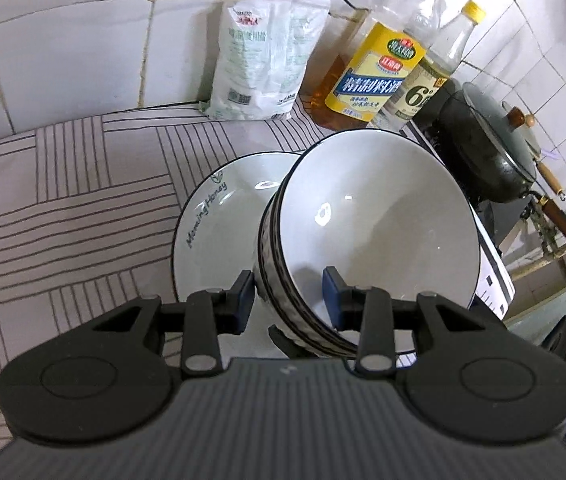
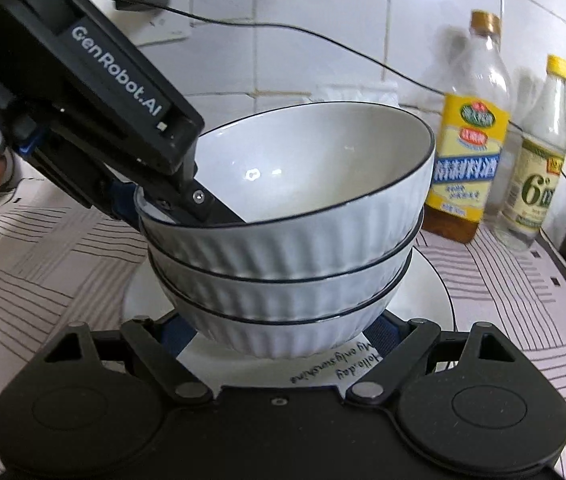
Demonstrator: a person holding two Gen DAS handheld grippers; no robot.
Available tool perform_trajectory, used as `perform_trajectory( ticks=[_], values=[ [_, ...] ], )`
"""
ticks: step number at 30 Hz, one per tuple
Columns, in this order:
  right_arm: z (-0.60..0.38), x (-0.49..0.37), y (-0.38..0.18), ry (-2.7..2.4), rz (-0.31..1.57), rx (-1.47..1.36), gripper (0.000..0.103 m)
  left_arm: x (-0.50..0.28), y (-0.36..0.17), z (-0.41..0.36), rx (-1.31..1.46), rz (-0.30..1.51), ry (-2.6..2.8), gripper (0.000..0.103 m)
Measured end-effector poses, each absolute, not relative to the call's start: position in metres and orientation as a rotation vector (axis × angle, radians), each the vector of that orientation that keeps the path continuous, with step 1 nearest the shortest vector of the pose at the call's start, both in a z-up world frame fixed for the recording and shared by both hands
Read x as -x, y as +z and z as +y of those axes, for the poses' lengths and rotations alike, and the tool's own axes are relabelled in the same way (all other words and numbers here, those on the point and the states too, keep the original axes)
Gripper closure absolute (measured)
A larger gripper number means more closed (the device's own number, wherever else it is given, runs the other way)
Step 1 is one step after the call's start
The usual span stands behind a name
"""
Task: Organize plates and bowls
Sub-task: 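Lift the bowl stack and lower it onto the white plate stack, then open both grippers and pull both tools back from the stack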
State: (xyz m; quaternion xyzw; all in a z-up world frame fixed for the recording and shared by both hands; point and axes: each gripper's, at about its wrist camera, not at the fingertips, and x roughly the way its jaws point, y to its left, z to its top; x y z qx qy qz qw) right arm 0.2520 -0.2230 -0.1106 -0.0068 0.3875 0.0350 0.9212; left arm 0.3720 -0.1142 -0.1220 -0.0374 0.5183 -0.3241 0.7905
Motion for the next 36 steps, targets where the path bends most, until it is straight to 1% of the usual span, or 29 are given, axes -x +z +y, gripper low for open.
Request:
perform_trajectory(
  ticks=[17,20,22,25,27,30,36],
  values=[
    [-0.224,-0.264,-0.12,0.038,0.846,-0.009,0.012,-0.375,-0.127,-0.12,0.089,1.116,-0.65,0.068],
    [-0.224,-0.267,-0.12,0.038,0.873,0.032,0.007,-0.373,-0.127,-0.118,0.117,1.137,-0.649,0.066],
    [-0.221,-0.264,-0.119,0.044,0.881,0.07,0.007,-0.372,-0.125,-0.115,0.147,1.138,-0.628,0.066],
    [-0.216,-0.258,-0.112,0.032,0.904,0.13,0.006,-0.362,-0.112,-0.112,0.12,1.086,-0.607,0.06],
    [-0.215,-0.251,-0.107,0.021,0.915,0.121,0.006,-0.354,-0.105,-0.111,0.098,1.063,-0.598,0.054],
    [-0.215,-0.236,-0.097,0.01,0.896,0.08,0.006,-0.344,-0.094,-0.106,0.082,1.044,-0.561,0.053],
    [-0.221,-0.22,-0.073,0.0,0.898,-0.008,0.006,-0.325,-0.073,-0.081,0.164,1.033,-0.5,0.051]
  ],
)
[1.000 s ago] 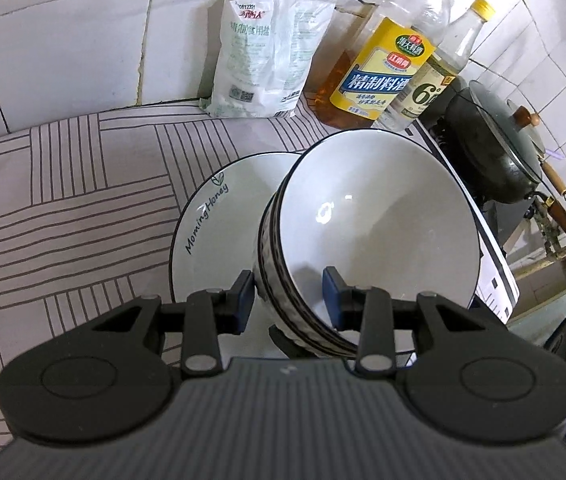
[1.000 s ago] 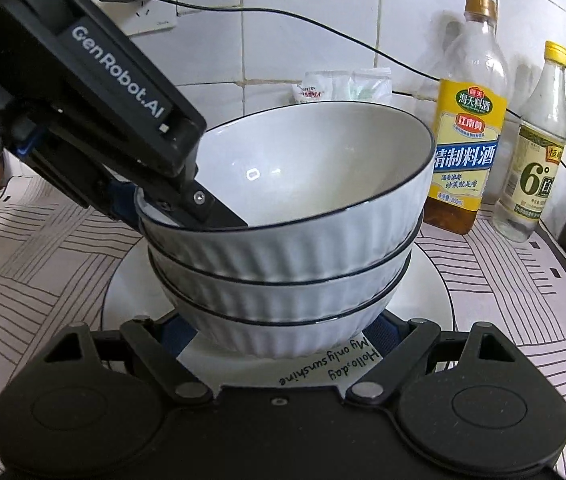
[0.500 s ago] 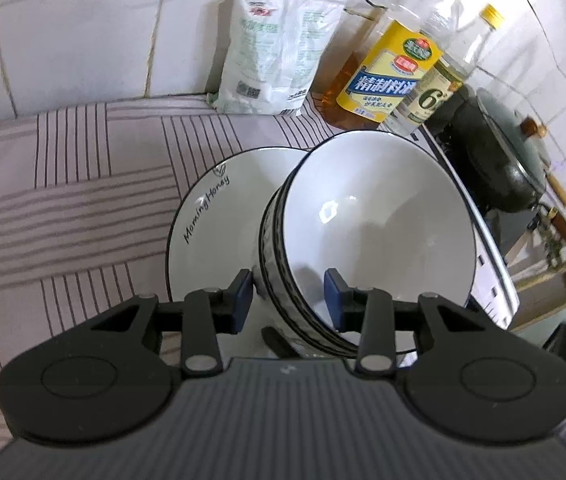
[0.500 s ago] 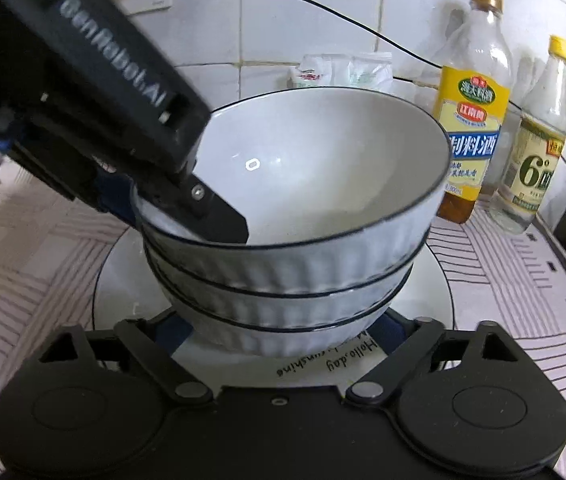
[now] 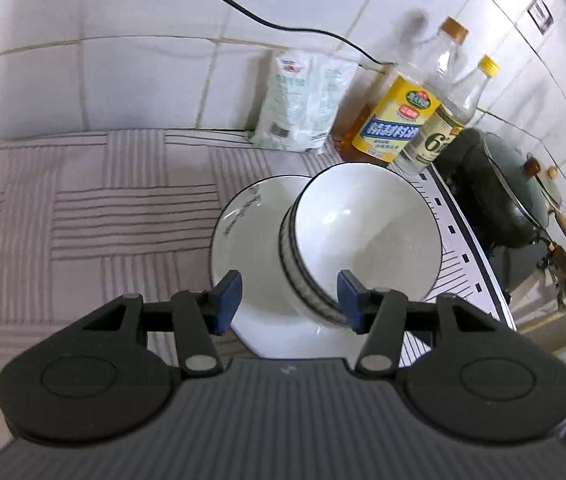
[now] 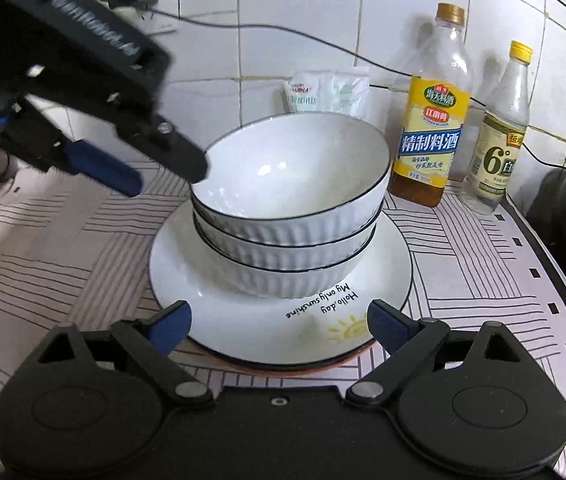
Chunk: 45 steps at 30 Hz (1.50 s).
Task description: Organize plates and bowls
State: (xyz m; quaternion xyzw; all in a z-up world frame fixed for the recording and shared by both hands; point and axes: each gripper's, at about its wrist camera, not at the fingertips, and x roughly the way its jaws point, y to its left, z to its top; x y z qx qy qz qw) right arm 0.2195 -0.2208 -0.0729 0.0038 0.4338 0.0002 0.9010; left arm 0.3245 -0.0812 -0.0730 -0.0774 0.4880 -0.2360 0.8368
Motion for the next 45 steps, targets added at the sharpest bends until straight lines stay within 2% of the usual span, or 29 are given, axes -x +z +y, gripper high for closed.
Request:
perform_trajectory(
  ticks=[7,9,19,23,26,29,45],
  values=[
    [-0.22,-0.21,-0.037,-0.008,0.896,-0.054,0.006,-0.293,-0.04,-0.051,0.138,1.038,-0.406,0.051],
    [-0.218,-0.208,-0.026,-0.017,0.89,-0.05,0.006,-0.284,-0.027,-0.04,0.149,1.029,-0.38,0.045],
    [-0.211,-0.195,0.031,-0.103,0.908,0.0,0.006,-0.236,0.025,-0.002,0.126,1.003,-0.296,0.037],
    [-0.21,-0.19,0.049,-0.149,0.922,-0.004,0.005,-0.217,0.035,0.0,0.088,0.997,-0.285,0.023],
    [-0.209,-0.185,0.061,-0.174,0.941,-0.014,0.005,-0.203,0.04,-0.001,0.046,0.992,-0.271,0.02],
    [-0.209,-0.177,0.073,-0.179,0.946,-0.051,0.004,-0.189,0.043,-0.001,0.018,0.99,-0.245,0.011],
    [-0.199,-0.134,0.119,-0.121,0.916,-0.055,0.004,-0.147,0.063,0.006,-0.039,0.933,-0.171,0.011]
  ],
)
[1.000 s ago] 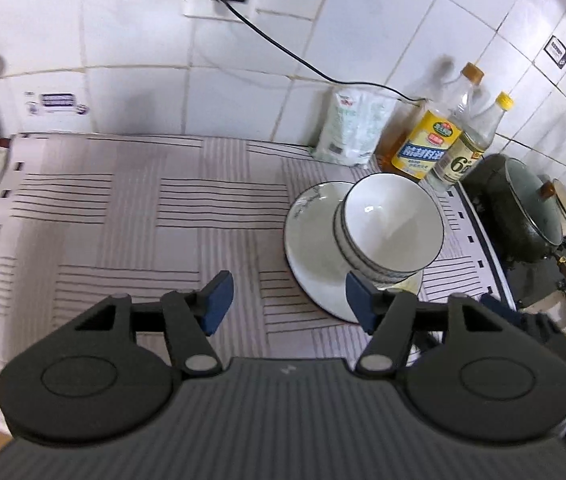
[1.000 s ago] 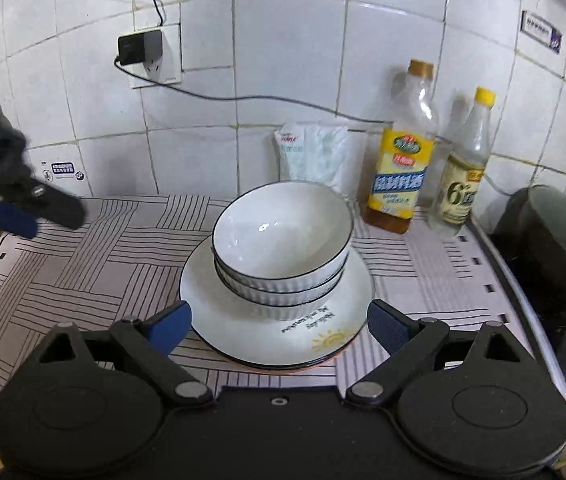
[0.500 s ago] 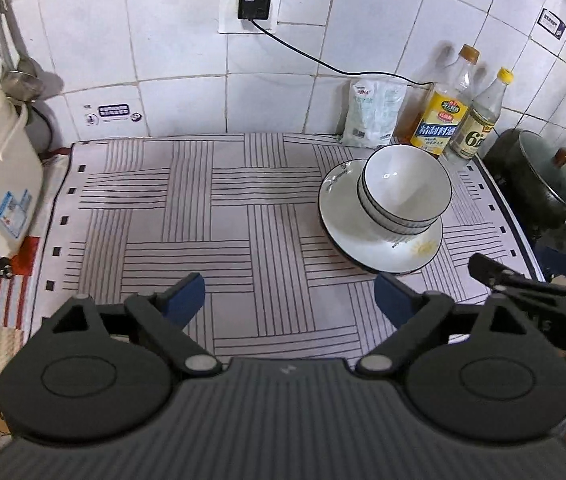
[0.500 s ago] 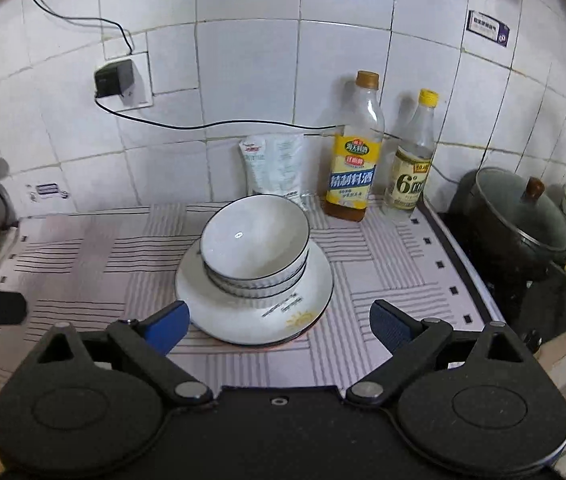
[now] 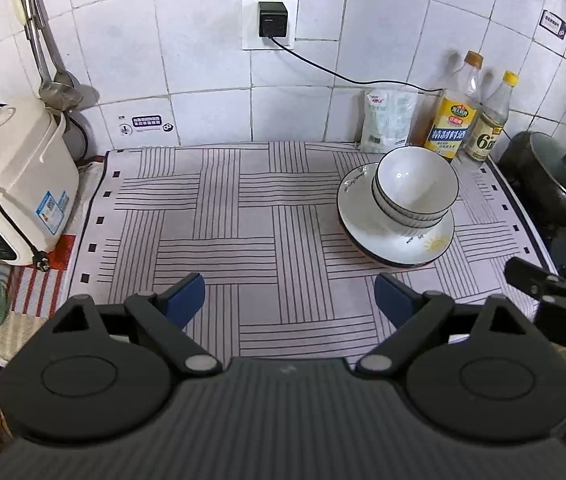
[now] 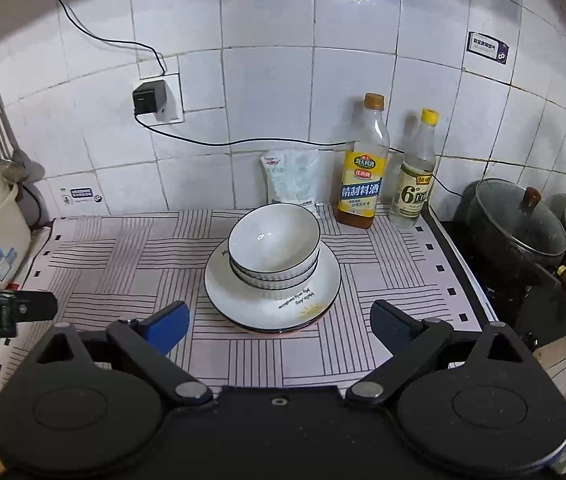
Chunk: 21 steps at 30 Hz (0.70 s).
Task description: Organize plates and bowls
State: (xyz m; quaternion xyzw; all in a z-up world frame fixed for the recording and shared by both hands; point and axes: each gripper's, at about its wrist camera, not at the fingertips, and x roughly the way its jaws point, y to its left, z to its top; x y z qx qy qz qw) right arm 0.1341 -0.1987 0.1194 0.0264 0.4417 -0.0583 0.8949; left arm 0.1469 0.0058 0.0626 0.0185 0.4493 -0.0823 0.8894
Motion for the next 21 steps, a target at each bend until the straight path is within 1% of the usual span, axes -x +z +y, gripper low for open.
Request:
perform_trajectory(
  ticks=[21],
  values=[
    [-0.204,-0.095,0.122,-0.189,0.863,-0.053,0.004,-0.111,0.057,0.014,-0.071,0.846,-0.103,0.011]
  ],
)
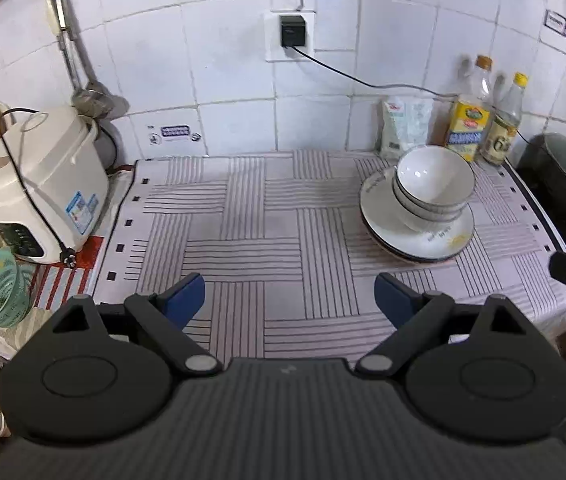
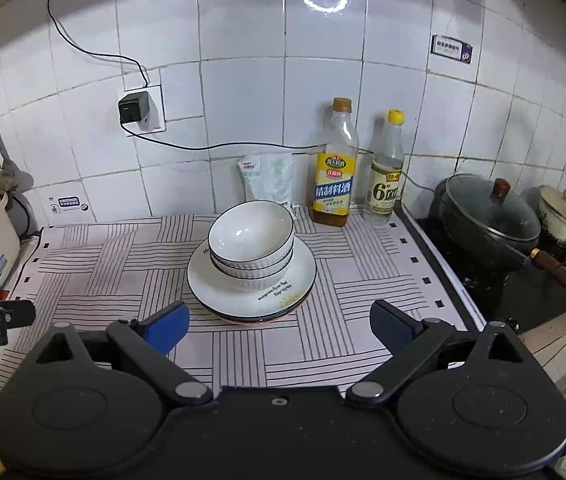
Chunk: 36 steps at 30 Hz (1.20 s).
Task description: Organize plates and bowls
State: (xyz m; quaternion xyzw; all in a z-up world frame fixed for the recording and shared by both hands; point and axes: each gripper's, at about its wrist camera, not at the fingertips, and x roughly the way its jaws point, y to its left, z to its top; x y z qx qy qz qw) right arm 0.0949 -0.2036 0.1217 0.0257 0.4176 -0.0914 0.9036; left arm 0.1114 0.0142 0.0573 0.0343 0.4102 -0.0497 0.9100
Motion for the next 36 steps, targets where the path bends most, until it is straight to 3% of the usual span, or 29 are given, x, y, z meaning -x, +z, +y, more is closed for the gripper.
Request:
perform_trajectory(
  ticks=[13,22,36],
  values=[
    [-0.196,-0.084,0.121,-0.188,0.809,-0.02,0.004,-0.103,0.043,0.021,-0.072,0.814,-0.091,0.01],
    [-0.194,-0.077,0.118,-0.19,0.777,-0.024,0.004,-0.094,0.036,0.02,-0.07,0.753,-0.091,0.0],
    [-0.194,-0.075,0.106,-0.199,0.786,-0.033,0.004,-0.088,0.027,0.013,-0.102,0.743,-0.094,0.0]
  ],
)
